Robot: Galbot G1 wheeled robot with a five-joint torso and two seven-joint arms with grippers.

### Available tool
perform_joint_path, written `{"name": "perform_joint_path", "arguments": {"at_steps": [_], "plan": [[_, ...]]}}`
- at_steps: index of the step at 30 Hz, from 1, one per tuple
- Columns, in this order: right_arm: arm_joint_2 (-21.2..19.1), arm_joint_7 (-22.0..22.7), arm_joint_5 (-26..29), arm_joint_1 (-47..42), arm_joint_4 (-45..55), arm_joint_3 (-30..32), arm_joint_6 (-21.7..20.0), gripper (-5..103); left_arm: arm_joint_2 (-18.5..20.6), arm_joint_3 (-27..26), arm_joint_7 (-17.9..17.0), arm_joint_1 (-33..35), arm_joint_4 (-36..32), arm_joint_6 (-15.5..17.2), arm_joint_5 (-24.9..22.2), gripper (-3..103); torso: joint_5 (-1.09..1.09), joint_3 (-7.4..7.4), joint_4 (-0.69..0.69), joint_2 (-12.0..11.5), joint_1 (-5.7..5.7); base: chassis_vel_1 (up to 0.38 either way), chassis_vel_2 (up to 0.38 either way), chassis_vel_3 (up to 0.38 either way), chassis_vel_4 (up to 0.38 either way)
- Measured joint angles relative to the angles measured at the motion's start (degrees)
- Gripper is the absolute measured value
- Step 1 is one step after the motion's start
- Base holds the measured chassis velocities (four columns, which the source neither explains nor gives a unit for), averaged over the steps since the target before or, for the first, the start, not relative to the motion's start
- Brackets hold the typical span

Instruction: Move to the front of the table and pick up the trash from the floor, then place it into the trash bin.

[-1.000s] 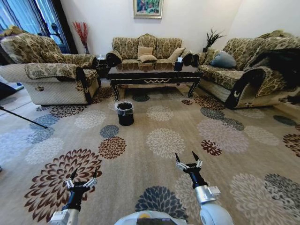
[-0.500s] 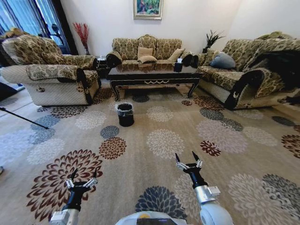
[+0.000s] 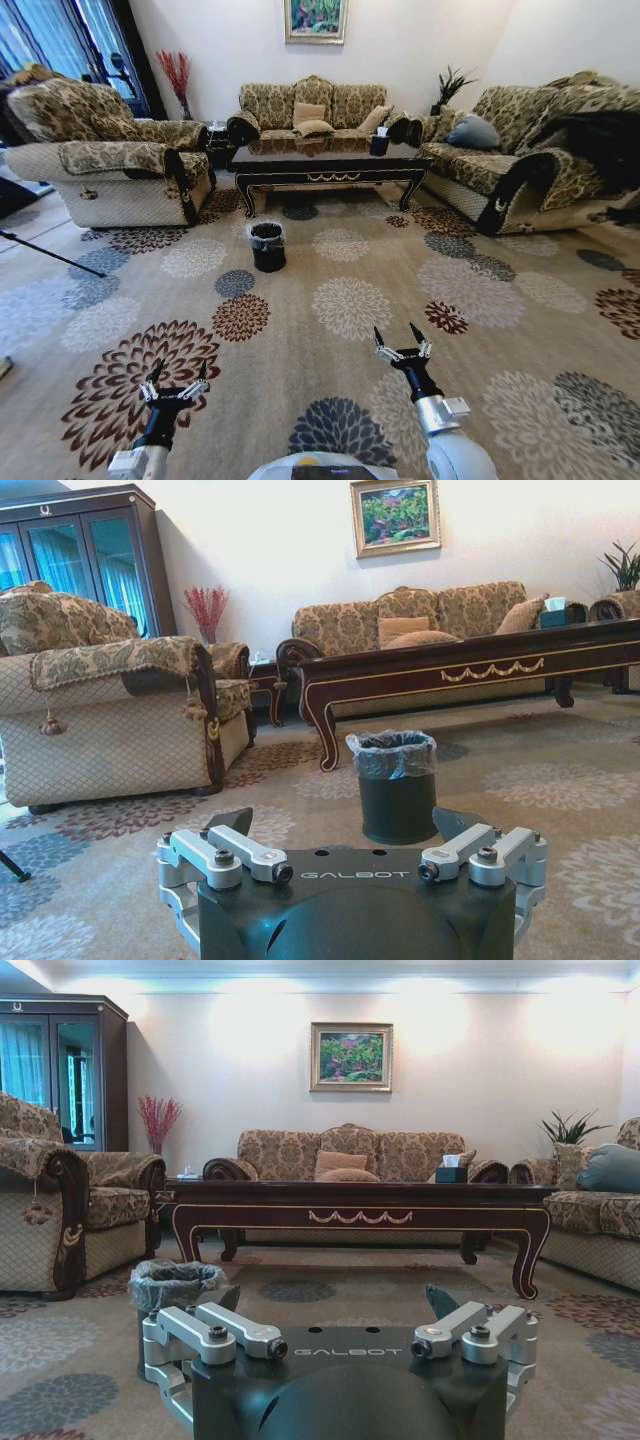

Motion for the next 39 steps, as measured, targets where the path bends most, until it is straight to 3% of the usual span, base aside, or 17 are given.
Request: {"name": "perform_joint_path", "arguments": {"at_steps": [39], "plan": [[0.00, 0.00, 0.00, 0.00, 0.00, 0.00, 0.00, 100, 0.00, 0.00, 0.00, 0.00, 0.00, 0.00, 0.00, 100, 0.00, 6.18, 0.00, 8.88, 2.68, 0.000, 0.000, 0.000, 0.000]]}}
